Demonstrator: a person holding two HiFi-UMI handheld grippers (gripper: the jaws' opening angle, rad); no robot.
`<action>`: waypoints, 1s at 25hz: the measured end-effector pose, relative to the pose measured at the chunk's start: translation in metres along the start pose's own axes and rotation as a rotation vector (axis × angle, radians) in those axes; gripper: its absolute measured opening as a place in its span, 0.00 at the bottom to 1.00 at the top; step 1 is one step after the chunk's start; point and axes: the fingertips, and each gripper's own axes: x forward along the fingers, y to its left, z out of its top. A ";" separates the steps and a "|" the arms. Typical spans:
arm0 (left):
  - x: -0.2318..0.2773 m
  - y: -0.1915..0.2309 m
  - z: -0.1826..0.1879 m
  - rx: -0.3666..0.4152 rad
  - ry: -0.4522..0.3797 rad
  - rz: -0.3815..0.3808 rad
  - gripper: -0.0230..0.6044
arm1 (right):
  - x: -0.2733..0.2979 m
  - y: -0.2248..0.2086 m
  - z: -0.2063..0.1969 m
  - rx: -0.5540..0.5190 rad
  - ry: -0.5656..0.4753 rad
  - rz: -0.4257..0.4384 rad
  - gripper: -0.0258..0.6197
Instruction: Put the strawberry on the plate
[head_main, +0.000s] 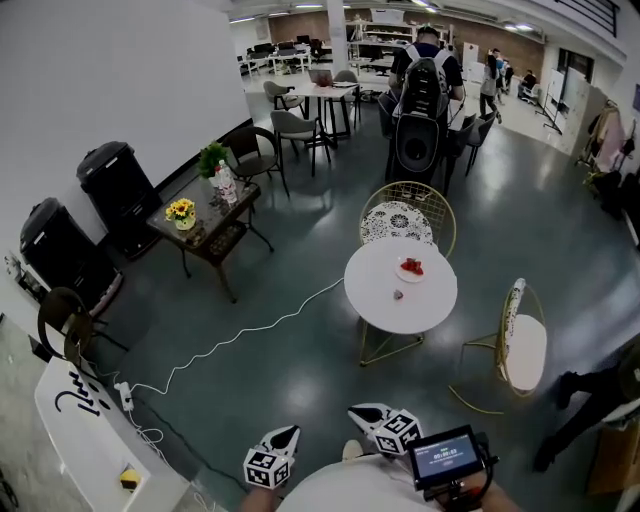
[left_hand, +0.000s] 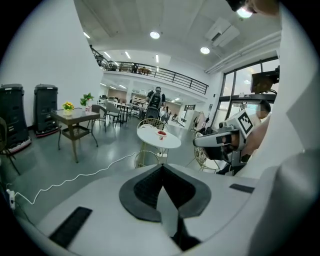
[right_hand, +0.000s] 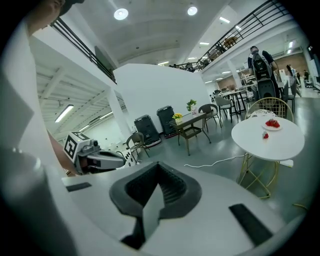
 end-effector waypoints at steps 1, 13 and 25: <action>0.007 0.005 0.003 -0.005 0.006 -0.002 0.04 | 0.003 -0.007 0.003 0.002 0.001 -0.003 0.05; 0.060 0.034 0.036 0.005 0.038 -0.025 0.04 | 0.004 -0.068 0.017 0.066 -0.011 -0.082 0.05; 0.150 0.054 0.082 0.098 0.094 -0.195 0.04 | -0.011 -0.143 0.038 0.175 -0.080 -0.287 0.05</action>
